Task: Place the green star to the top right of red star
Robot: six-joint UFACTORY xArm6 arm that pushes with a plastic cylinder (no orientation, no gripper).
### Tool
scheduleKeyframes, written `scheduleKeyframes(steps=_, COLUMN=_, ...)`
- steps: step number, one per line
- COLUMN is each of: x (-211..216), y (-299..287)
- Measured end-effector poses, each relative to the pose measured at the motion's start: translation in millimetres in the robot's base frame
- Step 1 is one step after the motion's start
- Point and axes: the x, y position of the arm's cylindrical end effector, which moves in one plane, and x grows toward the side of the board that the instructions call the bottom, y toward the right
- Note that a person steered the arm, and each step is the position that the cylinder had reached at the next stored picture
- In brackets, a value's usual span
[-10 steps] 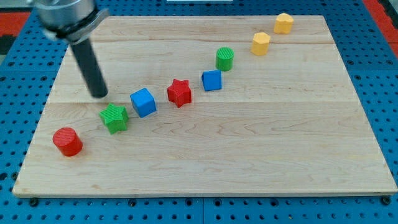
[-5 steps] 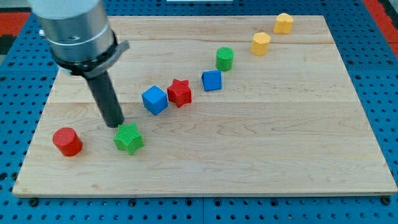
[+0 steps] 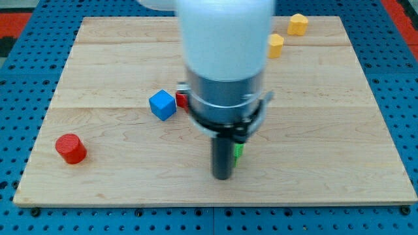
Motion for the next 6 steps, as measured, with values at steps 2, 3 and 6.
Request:
scheduleKeyframes(steps=2, x=-98, y=-13)
scheduleKeyframes(steps=3, x=-109, y=-10)
scheduleKeyframes(steps=6, x=-192, y=79)
